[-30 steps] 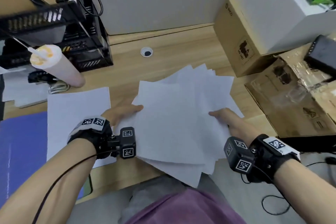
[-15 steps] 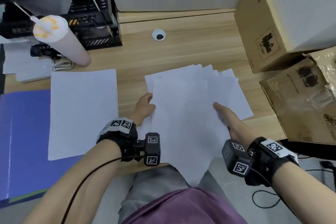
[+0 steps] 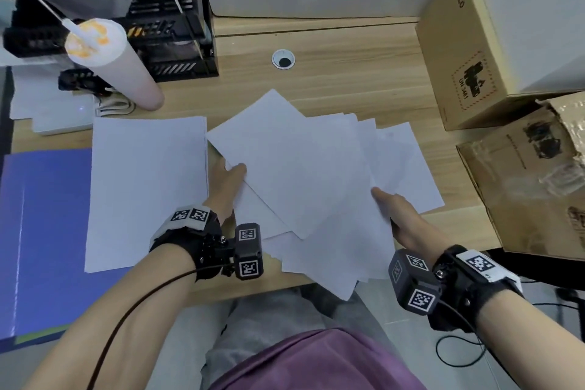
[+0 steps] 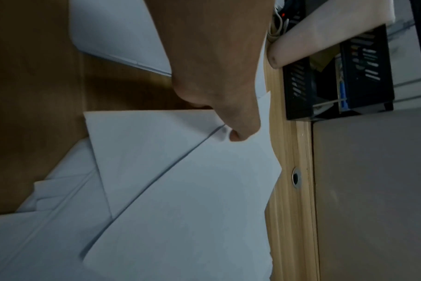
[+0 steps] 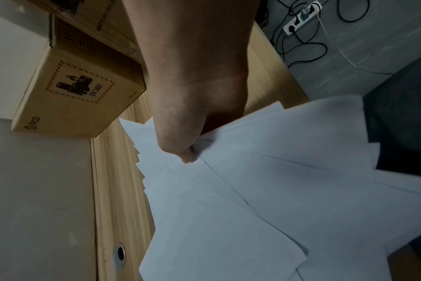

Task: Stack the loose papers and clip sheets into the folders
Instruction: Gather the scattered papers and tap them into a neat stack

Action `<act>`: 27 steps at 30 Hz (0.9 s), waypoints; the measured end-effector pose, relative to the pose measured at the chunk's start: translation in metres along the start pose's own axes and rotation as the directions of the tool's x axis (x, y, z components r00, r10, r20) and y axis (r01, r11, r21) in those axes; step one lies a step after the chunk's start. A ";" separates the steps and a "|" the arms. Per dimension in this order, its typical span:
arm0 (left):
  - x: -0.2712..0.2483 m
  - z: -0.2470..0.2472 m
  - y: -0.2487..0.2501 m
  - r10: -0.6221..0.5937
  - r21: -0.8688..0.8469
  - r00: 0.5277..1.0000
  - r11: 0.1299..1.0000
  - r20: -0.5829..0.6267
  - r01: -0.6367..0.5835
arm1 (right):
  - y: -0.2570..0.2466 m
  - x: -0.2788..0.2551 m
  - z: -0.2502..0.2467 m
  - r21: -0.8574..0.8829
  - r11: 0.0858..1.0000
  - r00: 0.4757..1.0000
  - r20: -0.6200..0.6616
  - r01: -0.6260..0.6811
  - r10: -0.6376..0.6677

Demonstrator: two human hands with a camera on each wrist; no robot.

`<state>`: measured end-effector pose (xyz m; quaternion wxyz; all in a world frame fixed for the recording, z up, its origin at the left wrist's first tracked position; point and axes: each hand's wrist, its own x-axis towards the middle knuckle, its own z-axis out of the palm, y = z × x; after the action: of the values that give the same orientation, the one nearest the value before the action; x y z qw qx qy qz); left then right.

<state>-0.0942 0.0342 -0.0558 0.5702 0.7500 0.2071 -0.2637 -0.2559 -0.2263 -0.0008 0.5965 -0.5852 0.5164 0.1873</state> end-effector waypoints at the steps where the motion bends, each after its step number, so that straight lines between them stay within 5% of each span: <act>1: 0.000 0.003 0.000 0.003 -0.008 1.000 1.000 0.004 -0.003 | 0.000 0.000 0.000 -0.012 1.000 1.000 -0.008 0.014 -0.014; 8: 0.010 0.012 0.008 0.157 0.081 0.984 0.985 -0.089 -0.150 | 0.001 0.008 -0.007 -0.041 0.999 0.999 -0.028 0.032 -0.033; 16: 0.041 -0.012 0.043 0.175 0.228 0.980 0.962 -0.094 -0.151 | -0.002 0.010 -0.018 -0.222 0.974 0.998 0.049 0.053 -0.043; 19: 0.042 -0.013 0.073 0.230 0.184 0.973 0.957 -0.012 -0.224 | -0.003 0.013 -0.020 -0.293 0.953 0.997 0.023 0.076 -0.072; 24: 0.038 -0.005 0.105 0.212 0.118 0.935 0.960 0.285 -0.254 | -0.004 0.019 -0.018 -0.270 0.960 0.997 -0.001 0.072 -0.075; 27: 0.033 0.004 0.124 0.247 0.058 0.934 0.961 0.257 -0.270 | -0.006 0.020 -0.018 -0.256 0.965 0.998 0.003 0.063 -0.064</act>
<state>0.0065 -0.0016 0.0147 0.5859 0.7576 0.0216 -0.2869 -0.2506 -0.2514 -0.0102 0.5203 -0.6741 0.4703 0.2317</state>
